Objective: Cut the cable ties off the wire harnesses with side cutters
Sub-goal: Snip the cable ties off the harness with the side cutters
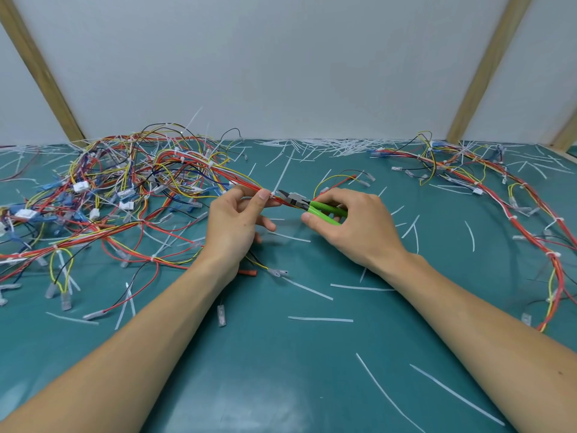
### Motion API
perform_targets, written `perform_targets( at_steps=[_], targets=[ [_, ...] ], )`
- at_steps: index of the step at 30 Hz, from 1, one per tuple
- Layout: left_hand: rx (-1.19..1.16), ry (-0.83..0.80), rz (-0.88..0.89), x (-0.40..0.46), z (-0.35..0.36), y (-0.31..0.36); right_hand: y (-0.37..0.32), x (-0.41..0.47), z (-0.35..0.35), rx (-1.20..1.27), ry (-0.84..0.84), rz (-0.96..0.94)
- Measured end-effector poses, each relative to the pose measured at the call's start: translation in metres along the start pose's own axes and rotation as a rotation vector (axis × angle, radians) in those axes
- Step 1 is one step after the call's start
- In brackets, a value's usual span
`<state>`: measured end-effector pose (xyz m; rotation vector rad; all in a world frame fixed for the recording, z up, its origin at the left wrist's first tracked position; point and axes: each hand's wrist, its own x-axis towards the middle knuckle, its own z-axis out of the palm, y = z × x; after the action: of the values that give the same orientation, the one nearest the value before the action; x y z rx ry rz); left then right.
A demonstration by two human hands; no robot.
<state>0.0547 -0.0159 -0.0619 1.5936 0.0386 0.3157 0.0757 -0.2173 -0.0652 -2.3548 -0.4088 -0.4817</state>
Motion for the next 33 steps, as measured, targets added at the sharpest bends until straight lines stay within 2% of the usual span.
perform_targets(
  at_steps=[33],
  targets=[
    [0.015, -0.006, 0.027, -0.0006, -0.0002, 0.0003, -0.0014, -0.0012, -0.0004, 0.043, -0.015, 0.025]
  ],
)
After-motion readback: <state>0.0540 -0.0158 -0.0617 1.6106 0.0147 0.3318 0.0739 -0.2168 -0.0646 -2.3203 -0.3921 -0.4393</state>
